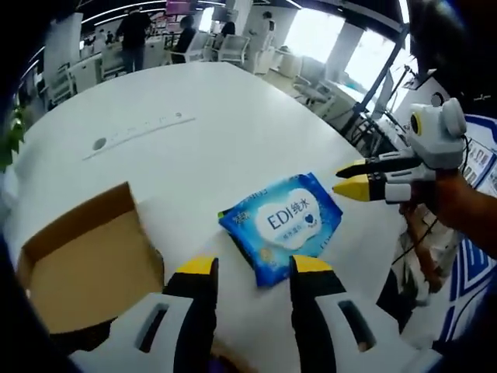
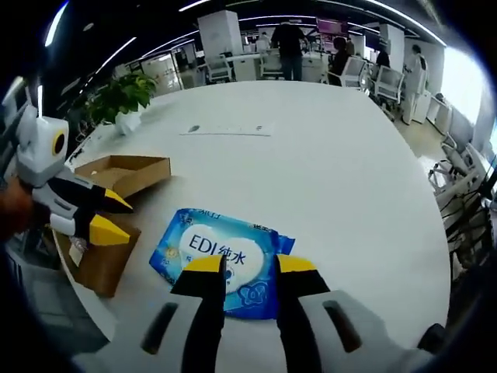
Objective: Operate the shoe box by opening the lid, removing the specified soft item, and placing it in the target area until the item is outside and the box remains undamaged.
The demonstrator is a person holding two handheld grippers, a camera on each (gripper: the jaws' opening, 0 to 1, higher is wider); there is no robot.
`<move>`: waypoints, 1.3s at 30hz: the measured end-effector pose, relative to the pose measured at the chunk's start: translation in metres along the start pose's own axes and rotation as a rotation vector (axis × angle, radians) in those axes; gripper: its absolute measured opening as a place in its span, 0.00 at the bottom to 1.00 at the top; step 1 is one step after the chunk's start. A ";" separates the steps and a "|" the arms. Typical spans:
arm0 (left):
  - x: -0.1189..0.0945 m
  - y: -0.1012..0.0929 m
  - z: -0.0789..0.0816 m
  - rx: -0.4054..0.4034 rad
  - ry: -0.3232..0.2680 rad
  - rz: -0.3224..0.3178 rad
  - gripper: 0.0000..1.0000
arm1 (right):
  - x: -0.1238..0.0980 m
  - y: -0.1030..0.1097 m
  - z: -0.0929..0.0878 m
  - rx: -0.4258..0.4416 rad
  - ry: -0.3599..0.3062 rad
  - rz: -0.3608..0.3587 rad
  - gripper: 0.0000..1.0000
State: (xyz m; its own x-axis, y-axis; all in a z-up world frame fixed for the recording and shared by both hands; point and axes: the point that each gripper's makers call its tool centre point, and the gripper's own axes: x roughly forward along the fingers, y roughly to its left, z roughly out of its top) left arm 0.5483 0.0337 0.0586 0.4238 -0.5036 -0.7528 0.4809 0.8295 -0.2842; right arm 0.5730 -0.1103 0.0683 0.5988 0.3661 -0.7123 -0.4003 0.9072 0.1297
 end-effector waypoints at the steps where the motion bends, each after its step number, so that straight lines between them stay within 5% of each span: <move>1: -0.005 0.001 -0.002 0.001 -0.002 0.003 0.35 | -0.001 0.004 0.001 -0.007 -0.001 0.002 0.22; 18: -0.073 0.046 -0.038 -0.063 -0.028 0.066 0.35 | -0.003 0.079 0.012 -0.067 -0.014 0.059 0.20; 39: -0.131 0.113 -0.089 -0.152 -0.033 0.142 0.34 | 0.011 0.189 0.024 -0.167 -0.004 0.159 0.18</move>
State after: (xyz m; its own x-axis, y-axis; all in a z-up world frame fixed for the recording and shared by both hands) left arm 0.4789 0.2149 0.0717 0.5050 -0.3846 -0.7727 0.2946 0.9183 -0.2645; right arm 0.5205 0.0698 0.1014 0.5217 0.5024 -0.6896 -0.5984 0.7915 0.1240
